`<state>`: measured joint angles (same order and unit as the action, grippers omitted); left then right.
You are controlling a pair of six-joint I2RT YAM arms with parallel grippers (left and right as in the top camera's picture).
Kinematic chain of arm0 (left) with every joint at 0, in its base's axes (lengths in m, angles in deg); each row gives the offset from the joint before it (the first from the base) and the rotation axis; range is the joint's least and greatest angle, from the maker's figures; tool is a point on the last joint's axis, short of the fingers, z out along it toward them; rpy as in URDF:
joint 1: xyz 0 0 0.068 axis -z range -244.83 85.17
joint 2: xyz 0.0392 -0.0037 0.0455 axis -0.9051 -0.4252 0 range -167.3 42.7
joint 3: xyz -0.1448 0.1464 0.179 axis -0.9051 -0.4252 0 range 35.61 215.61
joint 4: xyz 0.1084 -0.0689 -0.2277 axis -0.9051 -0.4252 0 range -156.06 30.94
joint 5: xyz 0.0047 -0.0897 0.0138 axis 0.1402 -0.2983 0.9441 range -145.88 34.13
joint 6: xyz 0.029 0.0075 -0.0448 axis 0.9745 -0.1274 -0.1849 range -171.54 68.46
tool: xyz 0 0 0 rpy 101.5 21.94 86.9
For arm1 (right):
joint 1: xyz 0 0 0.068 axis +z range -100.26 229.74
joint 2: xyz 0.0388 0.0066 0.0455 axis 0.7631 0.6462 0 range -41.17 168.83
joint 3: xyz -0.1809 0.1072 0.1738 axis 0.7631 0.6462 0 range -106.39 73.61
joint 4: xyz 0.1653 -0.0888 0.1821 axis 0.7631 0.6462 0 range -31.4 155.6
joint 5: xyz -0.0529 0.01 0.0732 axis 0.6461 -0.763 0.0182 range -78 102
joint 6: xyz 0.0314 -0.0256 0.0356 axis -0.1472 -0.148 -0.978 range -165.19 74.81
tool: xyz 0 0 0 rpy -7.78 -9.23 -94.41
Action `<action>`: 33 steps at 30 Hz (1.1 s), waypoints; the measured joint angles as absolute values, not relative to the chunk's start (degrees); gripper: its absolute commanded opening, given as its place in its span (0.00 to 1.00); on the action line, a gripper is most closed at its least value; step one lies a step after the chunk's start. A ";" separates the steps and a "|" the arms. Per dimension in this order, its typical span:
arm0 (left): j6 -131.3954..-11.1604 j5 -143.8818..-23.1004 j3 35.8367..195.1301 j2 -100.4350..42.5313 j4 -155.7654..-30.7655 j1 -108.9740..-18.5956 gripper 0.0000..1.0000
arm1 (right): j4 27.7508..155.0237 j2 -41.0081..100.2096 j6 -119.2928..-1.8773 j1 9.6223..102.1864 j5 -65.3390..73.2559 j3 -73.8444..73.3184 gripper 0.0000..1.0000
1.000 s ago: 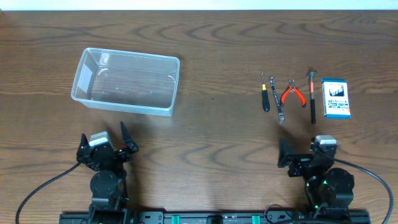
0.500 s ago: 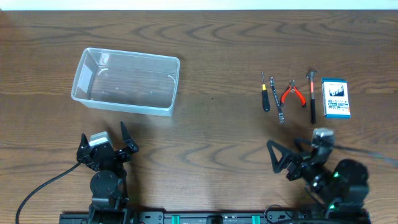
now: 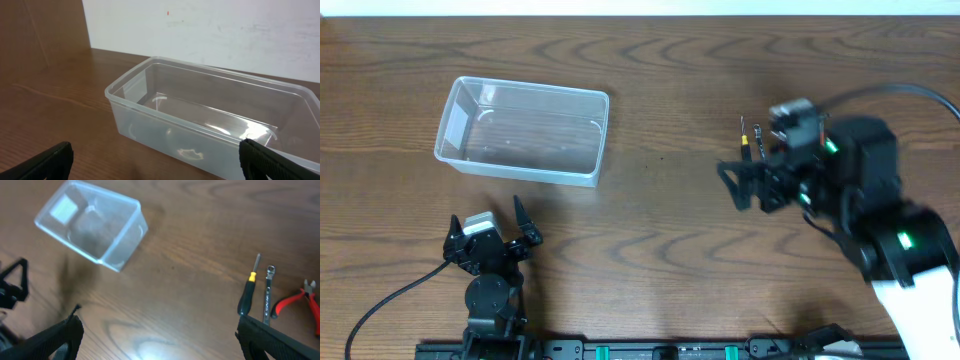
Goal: Pack container
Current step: 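Reach the right gripper to the clear container's right rim and grasp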
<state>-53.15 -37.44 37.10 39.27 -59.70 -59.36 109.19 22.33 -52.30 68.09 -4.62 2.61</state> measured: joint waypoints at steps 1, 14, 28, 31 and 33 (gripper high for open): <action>-53.15 -37.44 37.10 39.27 -59.70 -59.36 0.98 | 109.74 24.21 -51.27 68.53 -4.64 1.82 0.99; -53.15 -37.44 37.10 39.27 -59.70 -59.36 0.98 | 85.56 42.44 -57.90 78.58 -2.04 1.32 0.99; -53.15 -37.44 37.10 39.27 -59.73 -59.36 0.98 | 75.95 58.42 -85.44 92.57 16.78 1.23 0.99; -53.13 -37.44 37.10 39.27 -59.70 -59.36 0.98 | 75.31 61.17 -88.08 93.86 17.35 1.23 0.99; -53.15 -37.44 37.10 39.27 -59.73 -59.36 0.98 | 75.07 62.31 -88.96 94.89 17.80 1.23 0.99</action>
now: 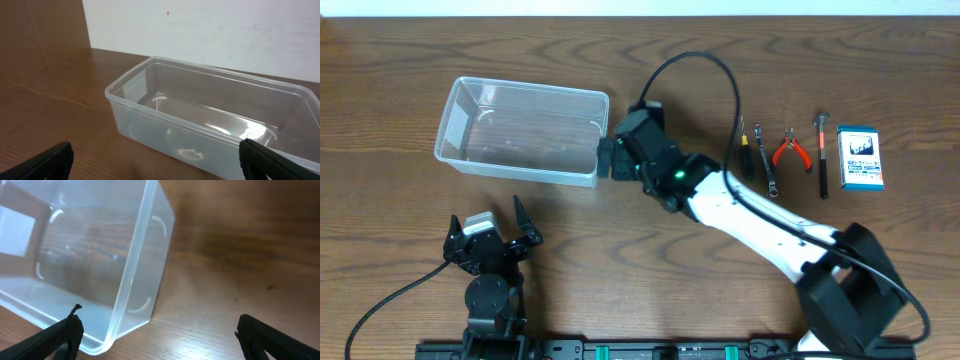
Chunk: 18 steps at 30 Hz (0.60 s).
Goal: Pack container
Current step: 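Reach the right gripper to the clear container's right rim and grasp, then drag the clear container rightward toward the tools with the right gripper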
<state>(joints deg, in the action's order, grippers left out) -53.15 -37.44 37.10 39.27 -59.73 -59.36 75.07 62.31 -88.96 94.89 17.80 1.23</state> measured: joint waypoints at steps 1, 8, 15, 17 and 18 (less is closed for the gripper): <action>-53.15 -37.44 37.10 39.27 -59.70 -59.36 0.98 | 74.61 62.55 -89.11 95.26 17.87 1.23 0.99; -53.15 -37.44 37.10 39.27 -59.73 -59.36 0.98 | 69.50 62.70 -87.69 96.66 18.46 1.10 0.93; -53.15 -37.44 37.10 39.27 -59.70 -59.36 0.98 | 68.27 64.15 -90.18 96.74 20.62 0.80 0.99; -53.15 -37.44 37.10 39.27 -59.70 -59.36 0.98 | 70.61 65.02 -90.16 96.74 20.80 -0.49 0.99; -53.15 -37.44 37.10 39.27 -59.70 -59.36 0.98 | 72.34 65.35 -89.92 96.74 20.97 -1.61 0.99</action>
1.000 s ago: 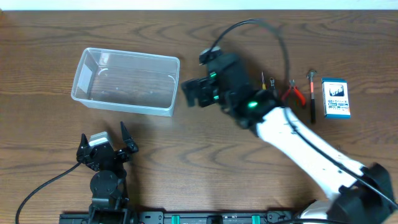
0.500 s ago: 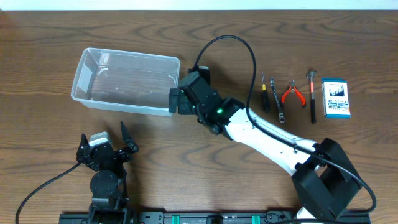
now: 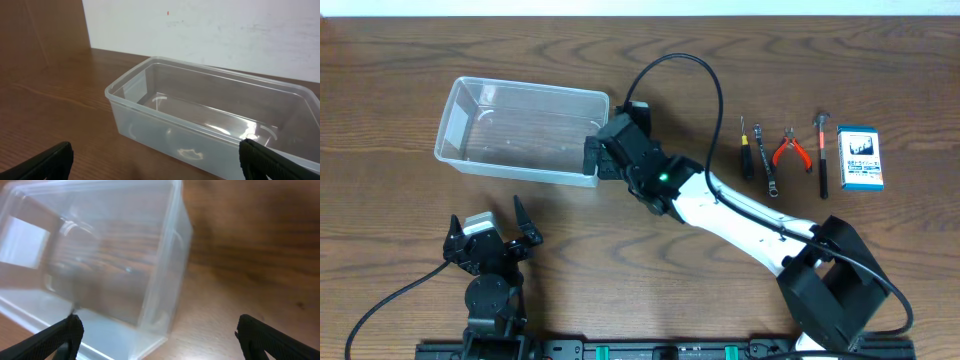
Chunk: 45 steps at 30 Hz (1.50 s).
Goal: Pack container
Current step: 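Drag the clear container rightward toward the tools with the right gripper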
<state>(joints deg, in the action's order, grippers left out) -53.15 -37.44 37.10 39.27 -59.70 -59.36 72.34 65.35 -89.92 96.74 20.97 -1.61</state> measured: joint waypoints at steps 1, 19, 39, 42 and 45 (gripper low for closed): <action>-53.13 -37.44 37.10 39.27 -59.73 -59.36 0.98 | 74.57 65.68 -89.00 96.74 21.08 -3.12 0.99; -53.13 -37.44 37.10 39.27 -59.73 -59.36 0.98 | 88.93 76.80 -76.52 95.28 21.98 -25.96 0.93; -53.15 -37.44 37.10 39.27 -59.70 -59.36 0.98 | 98.63 82.61 -89.94 95.28 21.45 -27.25 0.34; -53.15 -37.44 37.10 39.27 -59.70 -59.36 0.98 | 100.08 82.64 -90.16 95.28 21.94 -27.27 0.30; -53.15 -37.44 37.10 39.27 -59.73 -59.36 0.98 | 101.85 82.68 -90.24 95.28 22.50 -27.27 0.26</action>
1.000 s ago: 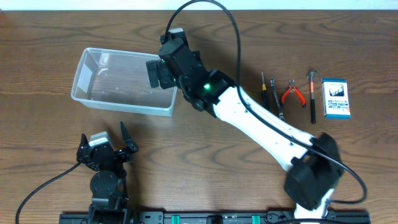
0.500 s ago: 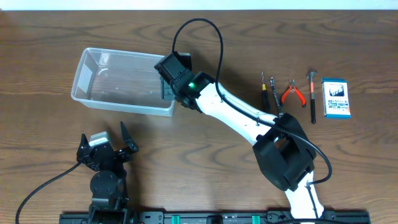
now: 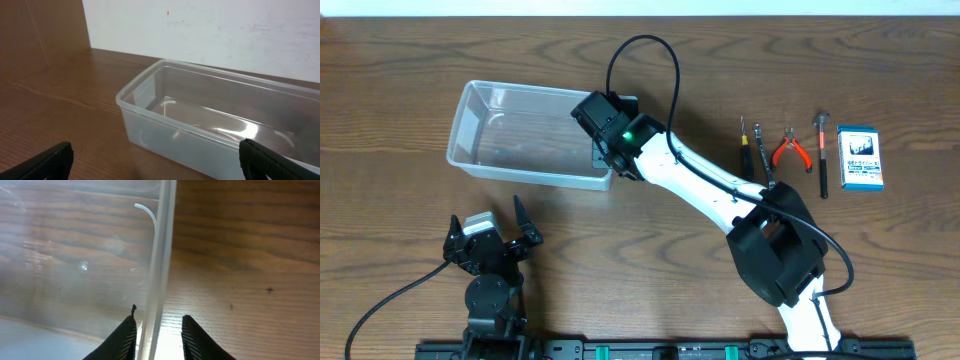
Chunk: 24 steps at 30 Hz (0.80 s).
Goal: Pack container
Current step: 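Drag the clear container rightward toward the tools with the right gripper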
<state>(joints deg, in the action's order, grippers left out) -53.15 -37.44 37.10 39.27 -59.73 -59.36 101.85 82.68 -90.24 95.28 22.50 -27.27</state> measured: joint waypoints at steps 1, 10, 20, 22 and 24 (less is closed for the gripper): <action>-53.15 -37.44 37.10 39.27 -59.70 -59.36 0.98 | 103.09 82.70 -90.24 95.28 22.77 -27.29 0.26; -53.15 -37.44 37.10 39.27 -59.73 -59.36 0.98 | 114.04 83.07 -91.16 93.23 24.89 -27.40 0.19; -53.15 -37.44 37.10 39.27 -59.73 -59.36 0.98 | 122.22 83.03 -91.91 87.28 22.24 -29.02 0.01; -53.15 -37.44 37.10 39.27 -59.70 -59.36 0.98 | 123.57 82.94 -91.88 85.97 22.02 -29.30 0.01; -53.15 -37.44 37.10 39.27 -59.73 -59.36 0.98 | 124.62 82.86 -91.38 84.53 21.98 -29.45 0.01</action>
